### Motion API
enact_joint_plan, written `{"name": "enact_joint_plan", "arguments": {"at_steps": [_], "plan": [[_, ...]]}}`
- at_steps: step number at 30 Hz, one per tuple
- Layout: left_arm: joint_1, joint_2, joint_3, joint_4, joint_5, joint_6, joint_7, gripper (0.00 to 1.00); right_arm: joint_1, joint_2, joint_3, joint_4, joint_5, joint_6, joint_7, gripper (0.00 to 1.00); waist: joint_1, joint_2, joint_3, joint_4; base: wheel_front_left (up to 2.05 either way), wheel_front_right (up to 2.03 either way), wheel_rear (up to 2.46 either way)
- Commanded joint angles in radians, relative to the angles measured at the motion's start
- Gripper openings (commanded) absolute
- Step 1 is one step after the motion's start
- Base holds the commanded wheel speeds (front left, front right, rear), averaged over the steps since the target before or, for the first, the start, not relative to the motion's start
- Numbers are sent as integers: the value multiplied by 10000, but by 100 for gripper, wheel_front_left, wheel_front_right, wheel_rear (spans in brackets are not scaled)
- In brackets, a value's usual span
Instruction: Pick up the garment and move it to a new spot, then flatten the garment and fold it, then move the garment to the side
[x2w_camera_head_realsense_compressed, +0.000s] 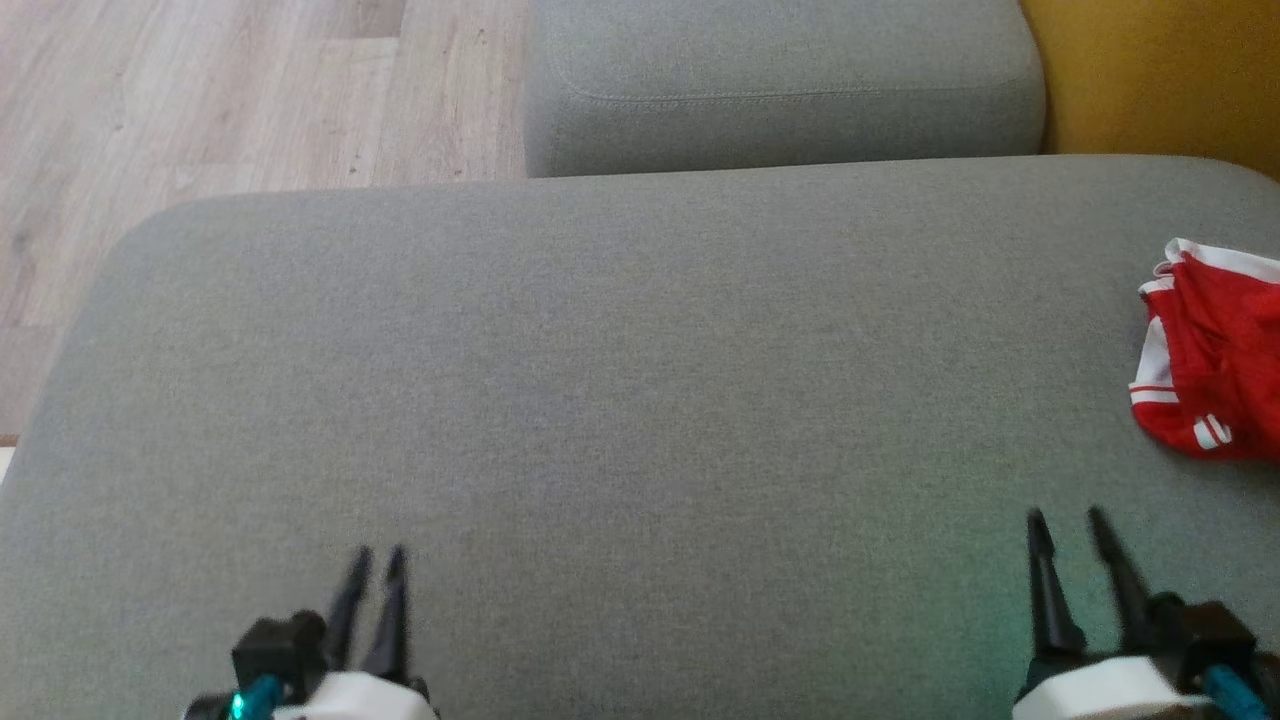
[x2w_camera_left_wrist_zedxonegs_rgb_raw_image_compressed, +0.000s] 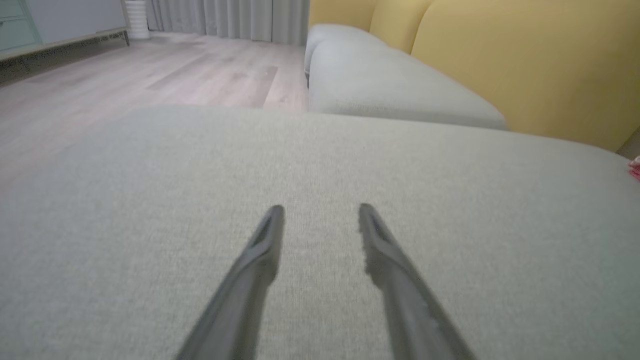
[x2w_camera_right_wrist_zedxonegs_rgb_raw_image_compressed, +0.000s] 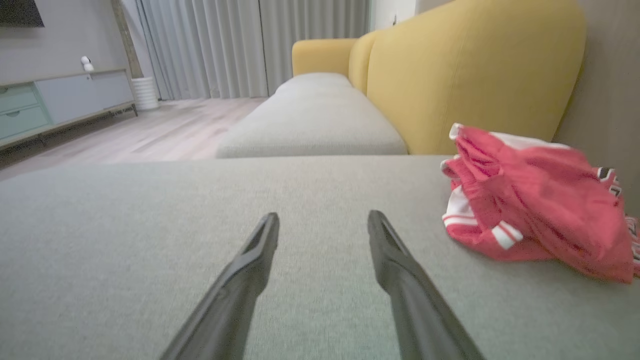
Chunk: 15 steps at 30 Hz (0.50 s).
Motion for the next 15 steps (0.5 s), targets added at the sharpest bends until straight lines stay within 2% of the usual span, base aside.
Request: {"name": "enact_joint_plan", "arguments": {"at_steps": [1, 4, 15], "plan": [[22, -4, -5, 97, -6, -1, 18, 0, 4, 2, 10, 107, 6, 0, 4, 0, 1, 0, 0, -1, 0, 0, 0], [240, -6, -4, 591, -14, -1, 58, 0, 62, 4, 32, 679, 14, 0, 18, 0, 1, 0, 0, -5, 0, 0, 0], [42, 20, 175, 540, -1185, -119, 317, 0, -151, -5, -14, 657, 1267, 6, 317, 0, 1, 0, 25, -39, 0, 0, 0]]}}
